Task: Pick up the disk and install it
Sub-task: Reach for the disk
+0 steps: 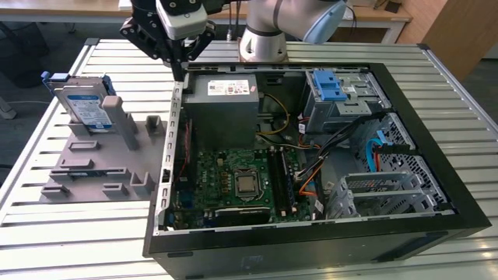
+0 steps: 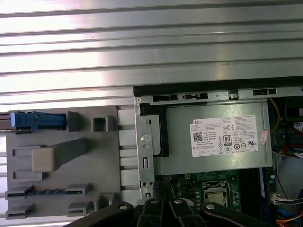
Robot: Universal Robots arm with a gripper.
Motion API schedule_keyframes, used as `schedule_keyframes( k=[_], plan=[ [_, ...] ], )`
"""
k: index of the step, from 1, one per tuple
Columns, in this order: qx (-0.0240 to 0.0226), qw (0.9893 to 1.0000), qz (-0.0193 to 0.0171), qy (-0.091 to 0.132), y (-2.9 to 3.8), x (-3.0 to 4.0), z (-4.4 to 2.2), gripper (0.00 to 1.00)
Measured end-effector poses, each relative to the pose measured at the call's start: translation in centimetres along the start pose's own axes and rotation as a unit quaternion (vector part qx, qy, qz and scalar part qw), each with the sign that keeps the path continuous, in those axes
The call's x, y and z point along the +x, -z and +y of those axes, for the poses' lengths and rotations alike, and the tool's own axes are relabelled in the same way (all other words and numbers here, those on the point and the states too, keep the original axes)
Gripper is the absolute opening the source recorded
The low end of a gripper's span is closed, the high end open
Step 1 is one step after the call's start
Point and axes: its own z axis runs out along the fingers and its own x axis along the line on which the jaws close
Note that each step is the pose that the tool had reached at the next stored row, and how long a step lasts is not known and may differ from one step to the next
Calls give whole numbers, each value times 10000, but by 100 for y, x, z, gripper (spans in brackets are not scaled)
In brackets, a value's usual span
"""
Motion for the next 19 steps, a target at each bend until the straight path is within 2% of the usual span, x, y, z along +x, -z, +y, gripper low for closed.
schedule_keyframes(
  k=[8, 19],
  plan=[
    [0, 10000, 0, 0, -1, 69, -3, 11],
    [0, 10000, 1, 0, -3, 125, -5, 11]
  ],
)
